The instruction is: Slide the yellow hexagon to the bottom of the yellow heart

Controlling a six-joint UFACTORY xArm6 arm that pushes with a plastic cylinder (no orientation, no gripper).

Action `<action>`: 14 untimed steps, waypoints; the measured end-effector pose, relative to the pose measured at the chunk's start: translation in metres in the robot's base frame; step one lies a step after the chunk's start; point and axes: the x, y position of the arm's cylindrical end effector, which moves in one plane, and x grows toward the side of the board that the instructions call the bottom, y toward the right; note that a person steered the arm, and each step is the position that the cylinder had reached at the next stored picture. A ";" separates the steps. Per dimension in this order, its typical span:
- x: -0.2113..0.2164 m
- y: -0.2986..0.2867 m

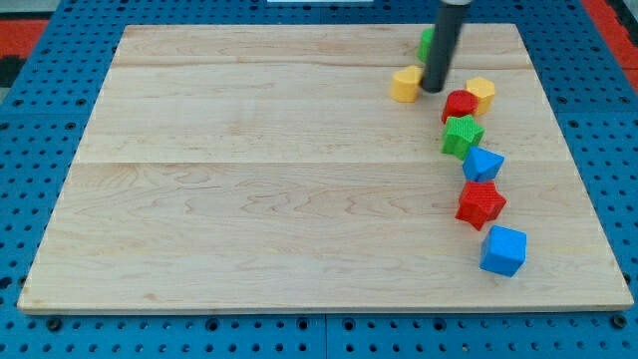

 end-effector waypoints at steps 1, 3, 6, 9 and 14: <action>-0.010 -0.065; -0.051 0.014; 0.004 0.122; 0.005 0.091; 0.067 -0.051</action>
